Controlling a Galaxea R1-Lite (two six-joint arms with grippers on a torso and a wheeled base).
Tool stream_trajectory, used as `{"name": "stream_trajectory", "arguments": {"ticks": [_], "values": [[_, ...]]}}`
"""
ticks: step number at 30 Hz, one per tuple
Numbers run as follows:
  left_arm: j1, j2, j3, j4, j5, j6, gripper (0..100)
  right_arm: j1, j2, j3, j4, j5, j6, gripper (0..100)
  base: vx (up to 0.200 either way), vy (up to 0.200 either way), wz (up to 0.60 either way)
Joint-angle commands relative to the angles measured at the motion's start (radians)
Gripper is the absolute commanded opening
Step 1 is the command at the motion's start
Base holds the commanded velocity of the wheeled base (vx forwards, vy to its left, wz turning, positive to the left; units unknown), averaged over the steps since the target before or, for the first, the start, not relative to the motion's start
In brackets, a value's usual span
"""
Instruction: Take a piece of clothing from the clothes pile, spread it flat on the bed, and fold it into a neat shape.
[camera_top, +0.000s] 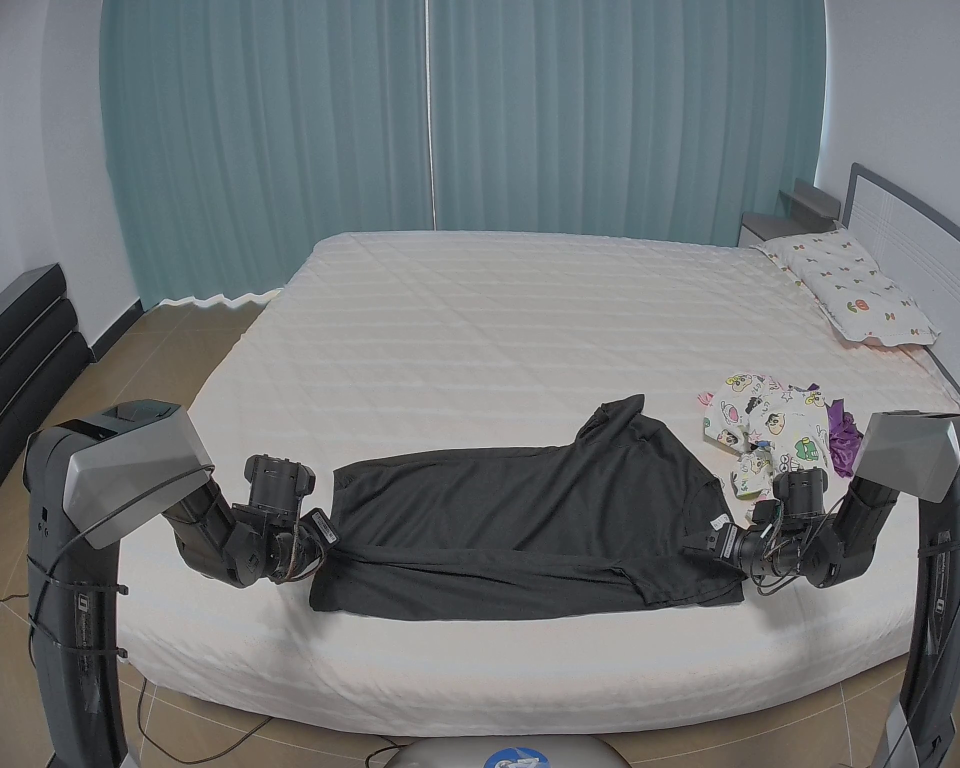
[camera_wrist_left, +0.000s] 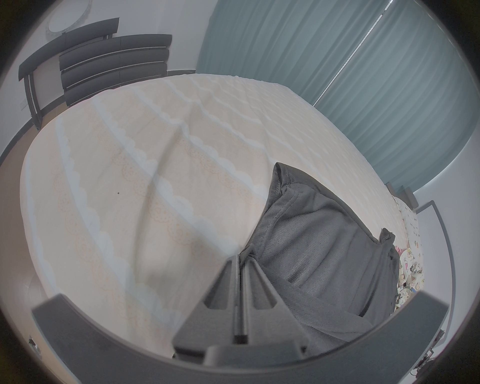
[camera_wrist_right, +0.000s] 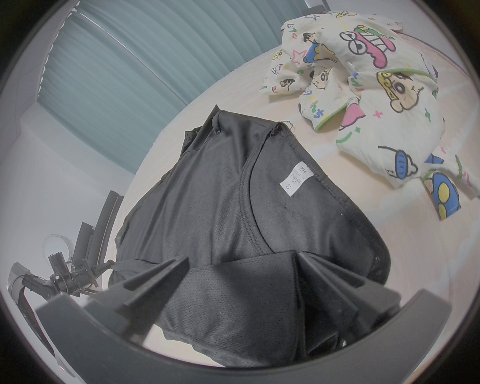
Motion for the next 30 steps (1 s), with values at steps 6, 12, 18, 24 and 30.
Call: {"name": "stream_trajectory", "arguments": {"ticks": [6,12,18,24,30], "values": [[0.001,0.001,0.0,0.0,0.002,0.0,0,-0.016,-0.02,0.013,-0.007,0.003,0.01,0,0.0,0.0,0.0],[-0.001,0.001,0.0,0.0,0.002,0.0,0,-0.043,-0.037,0.028,-0.013,0.028,0.013,0,0.0,0.0,0.0],[0.001,0.001,0.0,0.0,0.002,-0.007,0,-0.073,-0.043,0.019,-0.016,0.031,0.028,0,0.0,0.0,0.0],[-0.003,0.001,0.0,0.0,0.002,-0.008,0,-0.08,-0.045,0.009,-0.061,0.029,0.094,0,0.0,0.0,0.0],[-0.004,0.001,0.0,0.0,0.002,-0.008,0,-0.079,-0.011,-0.003,-0.147,0.019,0.109,0,0.0,0.0,0.0]]}}
